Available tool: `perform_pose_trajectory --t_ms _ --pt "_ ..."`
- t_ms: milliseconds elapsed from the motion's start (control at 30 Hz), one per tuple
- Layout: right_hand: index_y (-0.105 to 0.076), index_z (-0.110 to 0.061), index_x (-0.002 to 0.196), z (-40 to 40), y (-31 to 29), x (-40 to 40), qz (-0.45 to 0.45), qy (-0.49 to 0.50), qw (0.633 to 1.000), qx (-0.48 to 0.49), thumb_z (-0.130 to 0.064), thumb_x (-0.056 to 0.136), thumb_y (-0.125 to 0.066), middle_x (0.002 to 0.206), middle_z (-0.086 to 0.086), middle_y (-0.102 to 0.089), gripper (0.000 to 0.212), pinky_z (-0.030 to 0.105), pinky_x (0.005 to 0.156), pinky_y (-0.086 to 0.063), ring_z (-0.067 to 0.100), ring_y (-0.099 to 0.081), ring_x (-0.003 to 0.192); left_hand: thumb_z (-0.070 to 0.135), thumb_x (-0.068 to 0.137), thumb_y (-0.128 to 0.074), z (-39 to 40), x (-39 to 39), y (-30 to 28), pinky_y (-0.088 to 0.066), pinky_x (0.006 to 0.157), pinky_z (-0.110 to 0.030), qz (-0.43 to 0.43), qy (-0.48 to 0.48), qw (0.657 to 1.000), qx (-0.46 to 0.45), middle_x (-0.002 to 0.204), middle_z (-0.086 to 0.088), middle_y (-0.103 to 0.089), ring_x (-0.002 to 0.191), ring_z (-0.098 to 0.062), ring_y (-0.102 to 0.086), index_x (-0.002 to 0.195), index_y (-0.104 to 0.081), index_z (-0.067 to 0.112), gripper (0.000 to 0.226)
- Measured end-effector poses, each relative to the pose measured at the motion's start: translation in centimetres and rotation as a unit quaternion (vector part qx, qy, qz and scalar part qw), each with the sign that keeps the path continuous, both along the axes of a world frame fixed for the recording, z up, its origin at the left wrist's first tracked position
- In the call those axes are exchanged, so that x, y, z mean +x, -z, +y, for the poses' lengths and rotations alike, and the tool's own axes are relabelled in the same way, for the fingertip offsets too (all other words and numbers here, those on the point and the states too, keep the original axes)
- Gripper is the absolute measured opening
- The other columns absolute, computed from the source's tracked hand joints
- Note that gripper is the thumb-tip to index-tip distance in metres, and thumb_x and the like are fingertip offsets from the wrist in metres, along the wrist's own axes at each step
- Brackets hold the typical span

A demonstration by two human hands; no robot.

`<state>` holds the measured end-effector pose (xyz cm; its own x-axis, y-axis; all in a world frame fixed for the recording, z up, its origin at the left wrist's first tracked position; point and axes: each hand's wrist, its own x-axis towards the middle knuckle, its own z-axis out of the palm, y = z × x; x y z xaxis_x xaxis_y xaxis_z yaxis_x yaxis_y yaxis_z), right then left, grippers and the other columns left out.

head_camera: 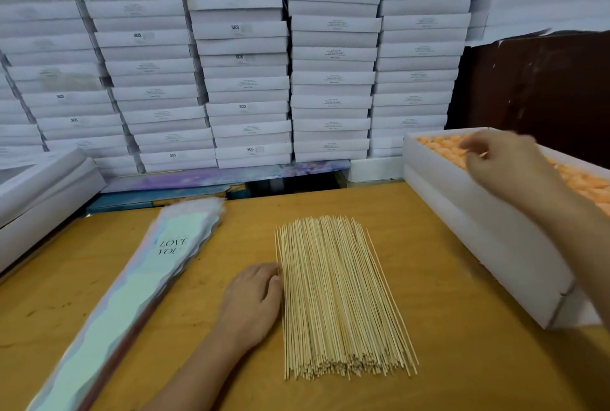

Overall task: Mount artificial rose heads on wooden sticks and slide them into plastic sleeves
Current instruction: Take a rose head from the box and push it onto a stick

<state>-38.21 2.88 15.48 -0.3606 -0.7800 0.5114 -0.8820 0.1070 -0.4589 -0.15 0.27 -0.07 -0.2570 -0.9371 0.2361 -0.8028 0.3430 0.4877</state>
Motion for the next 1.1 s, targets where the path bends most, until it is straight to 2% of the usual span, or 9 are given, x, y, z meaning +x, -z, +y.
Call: perform_pose_trajectory --t_ms 100,200,300,500,600,667,733,1000,1100 --pt "-0.067 -0.016 0.122 -0.9 -1.4 -3.7 0.009 0.096 0.993 0.073 -0.007 0.087 -0.057 0.117 0.014 -0.068 0.038 0.042 0.080 -0.051 0.034 -0.061 0.096 0.029 0.107 -0.037 0.1 0.0 0.0 -0.028 0.107 -0.022 0.013 -0.001 1.000 -0.006 0.140 0.008 -0.057 0.129 -0.007 -0.046 0.141 -0.055 0.022 0.039" --pt "-0.072 -0.009 0.113 -2.1 -0.7 -6.3 0.029 0.132 0.968 0.211 -0.012 0.089 -0.064 0.116 0.016 -0.068 0.026 0.039 0.077 -0.051 0.029 -0.059 0.091 0.029 0.107 -0.036 0.0 0.0 0.0 -0.027 0.104 -0.019 0.016 0.000 1.000 -0.009 0.139 0.008 -0.057 0.127 -0.006 -0.046 0.141 -0.055 0.022 0.039" --pt "-0.077 -0.002 0.091 -2.9 0.8 -7.9 0.016 0.127 0.950 0.285 -0.025 0.087 -0.071 0.090 0.020 -0.074 0.025 0.045 0.079 -0.058 0.033 -0.068 0.083 0.028 0.107 -0.035 0.0 0.0 0.0 -0.026 0.107 -0.020 0.018 0.001 1.000 -0.007 0.141 0.007 -0.056 0.130 -0.007 -0.045 0.141 -0.054 0.021 0.040" --pt "-0.071 -0.003 0.093 -3.6 1.4 -8.5 -0.034 0.097 0.951 0.292 -0.045 0.091 -0.067 0.097 0.022 -0.071 0.043 0.046 0.078 -0.058 0.040 -0.068 0.092 0.026 0.108 -0.035 -0.1 0.0 0.1 -0.025 0.104 -0.018 0.027 -0.002 1.000 -0.013 0.140 0.006 -0.057 0.129 -0.007 -0.045 0.141 -0.055 0.020 0.039" --pt "-0.073 -0.006 0.077 -3.5 1.0 -8.3 -0.048 0.078 0.953 0.289 -0.027 0.090 -0.073 0.092 0.022 -0.071 0.025 0.040 0.066 -0.056 0.041 -0.068 0.088 0.026 0.108 -0.035 -0.1 0.0 0.2 -0.025 0.104 -0.018 0.031 -0.001 0.999 -0.015 0.139 0.006 -0.057 0.125 -0.003 -0.045 0.140 -0.055 0.020 0.039" --pt "-0.074 -0.005 0.078 -3.3 0.9 -8.2 -0.044 0.079 0.950 0.299 -0.016 0.090 -0.072 0.090 0.021 -0.071 0.016 0.045 0.075 -0.058 0.041 -0.067 0.088 0.025 0.108 -0.035 -0.2 0.1 0.2 -0.025 0.104 -0.017 0.036 -0.002 0.999 -0.017 0.139 0.007 -0.058 0.119 0.002 -0.041 0.139 -0.056 0.020 0.038" --pt "-0.075 0.002 0.089 -3.3 0.7 -8.1 -0.032 0.088 0.946 0.311 -0.015 0.090 -0.071 0.094 0.025 -0.072 0.018 0.050 0.082 -0.058 0.044 -0.068 0.094 0.025 0.108 -0.035 -0.2 0.1 0.3 -0.026 0.103 -0.017 0.040 -0.003 0.999 -0.020 0.138 0.006 -0.058 0.120 0.001 -0.042 0.139 -0.057 0.020 0.038" --pt "-0.073 0.003 0.092 -3.4 1.0 -7.7 0.014 0.127 0.940 0.316 -0.011 0.091 -0.064 0.089 0.024 -0.072 0.016 0.050 0.075 -0.062 0.041 -0.070 0.084 0.027 0.108 -0.034 -0.3 0.1 0.4 -0.030 0.109 -0.024 0.042 -0.009 0.999 -0.012 0.140 0.005 -0.057 0.129 -0.008 -0.046 0.141 -0.055 0.020 0.040" --pt "-0.073 0.001 0.097 -3.3 0.8 -7.5 0.012 0.116 0.936 0.332 -0.013 0.086 -0.068 0.096 0.023 -0.072 0.018 0.048 0.078 -0.062 0.040 -0.069 0.089 0.025 0.108 -0.034 -0.3 0.0 0.4 -0.031 0.100 -0.020 0.051 -0.008 0.998 -0.020 0.134 0.005 -0.060 0.116 0.000 -0.045 0.137 -0.059 0.019 0.038"
